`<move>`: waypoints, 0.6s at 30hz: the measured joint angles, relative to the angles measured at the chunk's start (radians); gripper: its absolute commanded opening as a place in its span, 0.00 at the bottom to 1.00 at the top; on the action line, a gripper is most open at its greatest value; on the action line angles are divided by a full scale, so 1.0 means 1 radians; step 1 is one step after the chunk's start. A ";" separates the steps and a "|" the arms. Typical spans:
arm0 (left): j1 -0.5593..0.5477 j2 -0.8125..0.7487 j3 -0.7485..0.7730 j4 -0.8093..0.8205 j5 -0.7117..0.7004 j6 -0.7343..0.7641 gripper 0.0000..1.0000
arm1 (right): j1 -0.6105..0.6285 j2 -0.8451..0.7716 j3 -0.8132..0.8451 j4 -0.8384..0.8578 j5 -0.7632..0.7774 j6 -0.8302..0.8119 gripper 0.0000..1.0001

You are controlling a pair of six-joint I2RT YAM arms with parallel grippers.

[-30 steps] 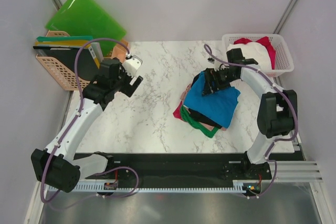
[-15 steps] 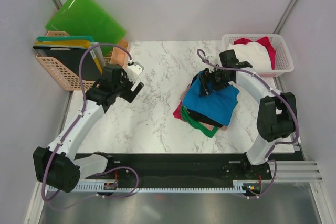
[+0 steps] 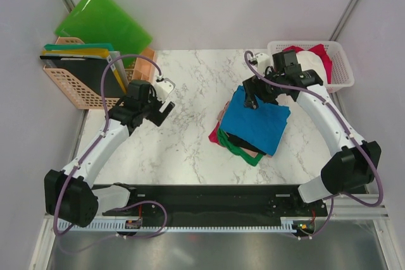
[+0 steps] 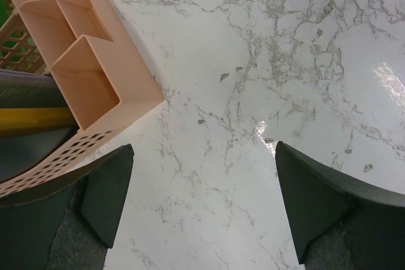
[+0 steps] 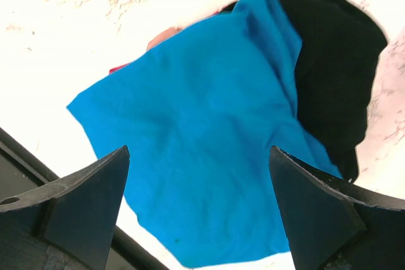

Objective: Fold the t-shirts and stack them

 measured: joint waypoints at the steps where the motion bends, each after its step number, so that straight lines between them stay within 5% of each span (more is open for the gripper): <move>1: 0.000 0.000 0.000 -0.001 -0.002 0.000 1.00 | 0.000 -0.010 -0.008 -0.003 -0.001 0.000 0.98; 11: 0.000 0.003 0.000 -0.001 -0.002 0.000 1.00 | 0.000 -0.034 -0.175 -0.003 -0.002 -0.010 0.98; 18: 0.000 0.033 -0.028 0.017 -0.002 0.000 1.00 | 0.006 0.154 -0.250 0.130 0.004 -0.020 0.98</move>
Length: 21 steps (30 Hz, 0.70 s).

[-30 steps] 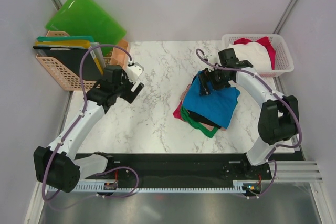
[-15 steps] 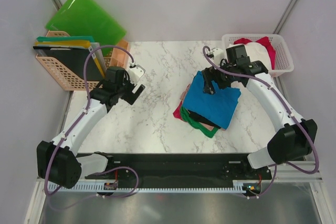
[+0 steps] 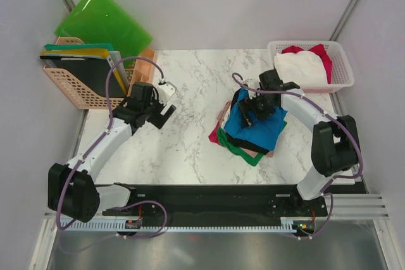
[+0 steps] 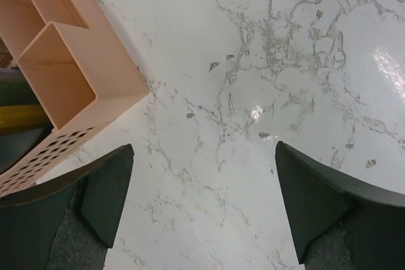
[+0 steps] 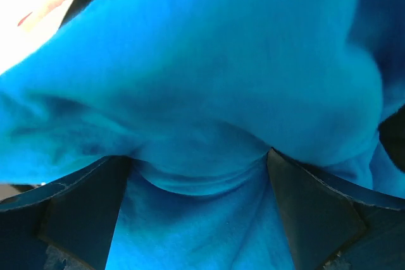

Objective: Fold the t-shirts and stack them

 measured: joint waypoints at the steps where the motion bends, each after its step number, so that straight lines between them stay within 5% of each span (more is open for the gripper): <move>1: 0.000 0.007 -0.006 0.001 0.000 0.000 1.00 | 0.004 0.025 0.004 0.010 0.003 -0.001 0.98; 21: 0.007 0.021 -0.022 0.019 0.000 0.000 1.00 | 0.025 -0.076 -0.162 0.230 0.049 -0.099 0.98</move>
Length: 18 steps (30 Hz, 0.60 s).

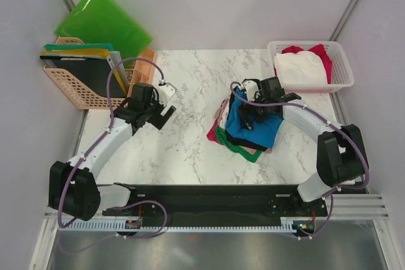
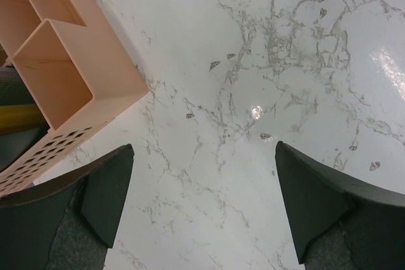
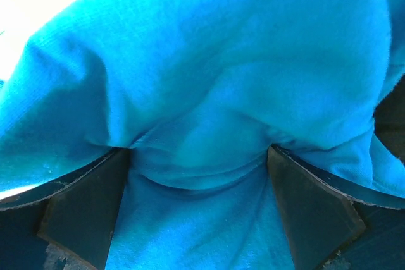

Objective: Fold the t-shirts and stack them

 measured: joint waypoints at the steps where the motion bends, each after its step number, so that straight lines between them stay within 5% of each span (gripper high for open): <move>1: 0.000 0.000 0.000 0.000 0.000 0.000 1.00 | -0.009 -0.008 -0.005 0.000 -0.002 -0.013 0.98; 18: 0.000 0.008 0.000 0.002 0.002 0.000 1.00 | -0.457 -0.086 -0.037 -0.167 0.014 -0.348 0.98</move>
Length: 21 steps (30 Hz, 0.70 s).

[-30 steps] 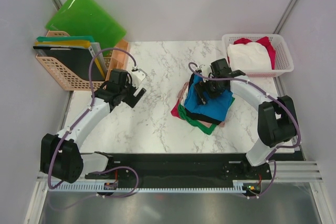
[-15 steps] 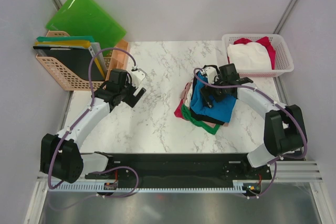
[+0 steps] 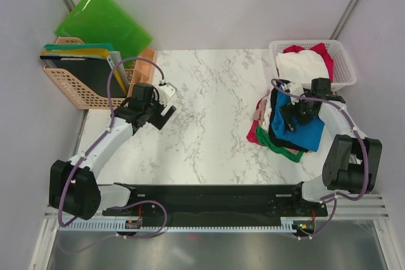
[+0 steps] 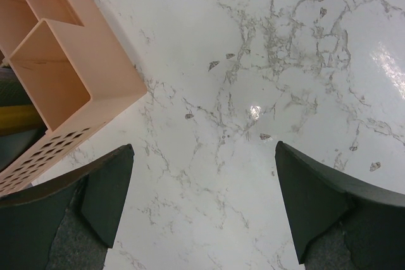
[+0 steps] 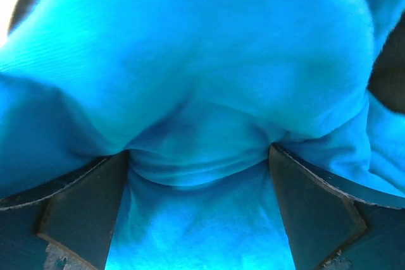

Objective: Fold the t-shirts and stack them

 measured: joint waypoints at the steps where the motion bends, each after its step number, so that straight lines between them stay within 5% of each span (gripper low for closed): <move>1: 0.000 0.000 0.000 0.000 0.000 0.000 1.00 | -0.020 -0.001 0.003 -0.014 0.002 -0.018 0.98; 21: 0.002 0.011 0.000 0.018 0.026 0.000 1.00 | -0.463 0.010 0.059 -0.310 0.113 -0.324 0.98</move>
